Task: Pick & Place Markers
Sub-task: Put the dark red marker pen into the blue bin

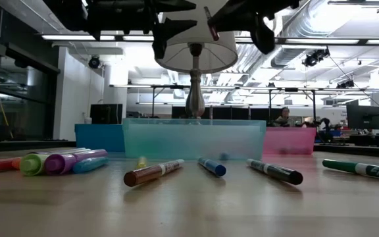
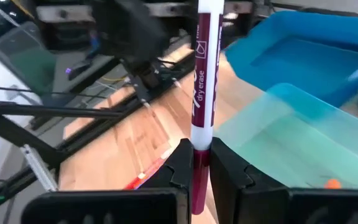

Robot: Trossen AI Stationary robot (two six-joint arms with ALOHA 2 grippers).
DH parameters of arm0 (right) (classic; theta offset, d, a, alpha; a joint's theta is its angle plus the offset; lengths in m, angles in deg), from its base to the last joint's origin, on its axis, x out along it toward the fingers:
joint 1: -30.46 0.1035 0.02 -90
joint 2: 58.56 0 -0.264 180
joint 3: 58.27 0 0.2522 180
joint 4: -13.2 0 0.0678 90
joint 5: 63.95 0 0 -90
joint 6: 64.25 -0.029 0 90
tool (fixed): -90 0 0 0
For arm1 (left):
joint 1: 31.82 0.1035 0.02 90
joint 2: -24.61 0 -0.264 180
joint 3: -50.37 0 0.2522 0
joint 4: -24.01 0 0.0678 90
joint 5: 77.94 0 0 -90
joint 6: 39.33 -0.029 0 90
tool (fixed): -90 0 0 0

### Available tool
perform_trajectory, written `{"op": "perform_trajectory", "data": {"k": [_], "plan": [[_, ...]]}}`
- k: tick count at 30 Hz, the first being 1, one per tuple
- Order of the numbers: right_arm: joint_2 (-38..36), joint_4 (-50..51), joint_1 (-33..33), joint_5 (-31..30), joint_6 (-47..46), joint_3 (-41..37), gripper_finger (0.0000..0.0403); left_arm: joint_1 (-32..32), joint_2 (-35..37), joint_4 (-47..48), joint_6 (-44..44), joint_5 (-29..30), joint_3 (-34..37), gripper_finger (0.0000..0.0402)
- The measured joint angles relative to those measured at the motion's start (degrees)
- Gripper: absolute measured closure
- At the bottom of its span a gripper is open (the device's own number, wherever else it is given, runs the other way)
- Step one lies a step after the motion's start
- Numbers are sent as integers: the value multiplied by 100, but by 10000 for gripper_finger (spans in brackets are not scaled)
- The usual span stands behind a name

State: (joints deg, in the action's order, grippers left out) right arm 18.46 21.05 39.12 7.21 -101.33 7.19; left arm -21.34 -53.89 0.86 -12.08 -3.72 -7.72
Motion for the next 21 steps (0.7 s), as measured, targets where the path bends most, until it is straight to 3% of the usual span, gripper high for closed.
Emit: {"op": "perform_trajectory", "data": {"k": [21], "plan": [[478,-647,-363,379,6,0,380,0,0,62,15,27,0,246]]}}
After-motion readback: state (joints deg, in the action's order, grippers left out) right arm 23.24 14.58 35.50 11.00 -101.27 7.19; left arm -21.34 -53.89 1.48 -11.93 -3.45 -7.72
